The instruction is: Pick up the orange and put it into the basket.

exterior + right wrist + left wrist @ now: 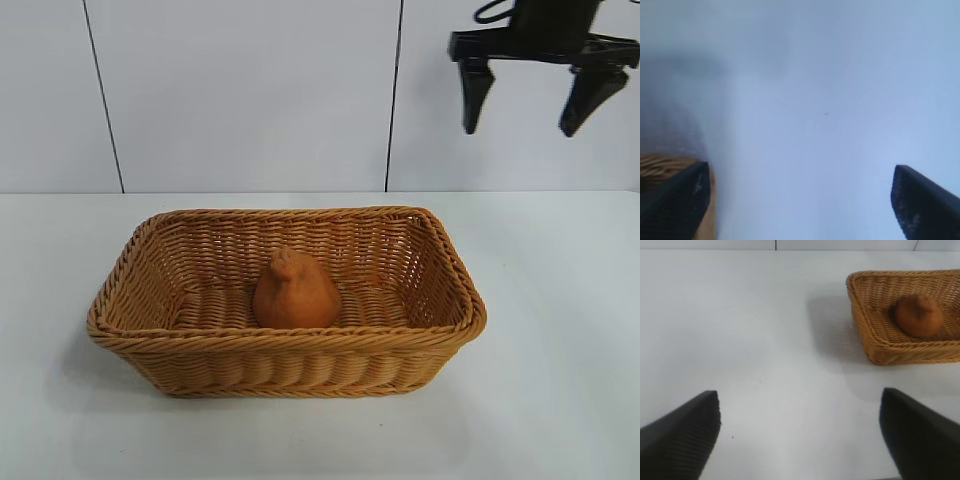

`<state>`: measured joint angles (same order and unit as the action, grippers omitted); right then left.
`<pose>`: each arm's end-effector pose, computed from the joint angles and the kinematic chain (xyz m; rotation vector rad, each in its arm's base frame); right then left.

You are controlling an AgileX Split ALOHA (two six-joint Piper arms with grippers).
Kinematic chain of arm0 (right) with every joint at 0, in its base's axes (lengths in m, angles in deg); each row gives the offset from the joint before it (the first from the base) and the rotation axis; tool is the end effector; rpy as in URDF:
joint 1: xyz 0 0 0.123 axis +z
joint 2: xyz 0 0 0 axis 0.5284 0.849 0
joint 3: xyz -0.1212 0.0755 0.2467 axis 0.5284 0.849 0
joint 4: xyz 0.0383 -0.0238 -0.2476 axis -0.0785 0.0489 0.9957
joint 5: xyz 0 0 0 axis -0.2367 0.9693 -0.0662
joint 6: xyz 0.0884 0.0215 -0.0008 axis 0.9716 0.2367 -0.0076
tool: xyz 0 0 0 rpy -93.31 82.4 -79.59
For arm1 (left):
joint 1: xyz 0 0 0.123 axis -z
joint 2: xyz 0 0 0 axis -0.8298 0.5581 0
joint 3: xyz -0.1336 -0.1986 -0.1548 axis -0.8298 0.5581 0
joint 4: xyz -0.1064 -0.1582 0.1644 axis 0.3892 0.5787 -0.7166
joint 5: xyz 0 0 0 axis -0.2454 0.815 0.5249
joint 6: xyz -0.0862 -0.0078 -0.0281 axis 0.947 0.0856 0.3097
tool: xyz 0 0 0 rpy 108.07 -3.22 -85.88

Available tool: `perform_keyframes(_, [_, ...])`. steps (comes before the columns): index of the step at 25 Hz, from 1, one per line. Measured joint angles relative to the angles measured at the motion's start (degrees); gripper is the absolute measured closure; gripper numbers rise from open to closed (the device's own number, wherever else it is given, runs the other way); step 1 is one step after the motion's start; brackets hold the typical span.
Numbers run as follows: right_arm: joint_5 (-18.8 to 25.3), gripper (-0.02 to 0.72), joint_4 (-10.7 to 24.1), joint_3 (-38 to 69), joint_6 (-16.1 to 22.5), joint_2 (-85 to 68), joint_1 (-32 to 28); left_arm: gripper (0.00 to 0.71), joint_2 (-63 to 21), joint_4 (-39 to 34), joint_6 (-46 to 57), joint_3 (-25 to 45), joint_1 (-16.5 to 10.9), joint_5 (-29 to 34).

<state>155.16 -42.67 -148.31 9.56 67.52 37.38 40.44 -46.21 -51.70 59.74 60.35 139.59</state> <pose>0.4495 0.0386 0.2671 -0.0094 2.8447 -0.0339 -0.0062 -0.0031 0.2779 0.0534 2.0401 -0.1164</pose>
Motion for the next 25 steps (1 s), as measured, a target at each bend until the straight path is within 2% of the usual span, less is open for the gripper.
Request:
perform_keyframes(4, [0.02,0.029,-3.07,0.19,-1.25,0.00,-5.28,0.095,0.00,0.00,0.00,0.00,0.00,0.00])
perform_keyframes(7, [0.02,0.029,-4.90,2.20,-2.20,0.00,-5.58,0.095,0.00,0.00,0.00,0.00,0.00,0.00])
perform_keyframes(11, [0.02,0.029,-5.36,8.09,-3.05,-1.62,-4.58,0.095,0.00,0.00,0.00,0.00,0.00,0.00])
perform_keyframes(19, [0.38,0.029,-6.58,29.01,-5.77,-14.85,-4.10,0.095,0.00,0.00,0.00,0.00,0.00,-0.05])
perform_keyframes(25, [0.51,0.029,-7.46,48.89,-7.40,-29.21,-4.10,0.095,0.00,0.00,0.00,0.00,0.00,-0.05])
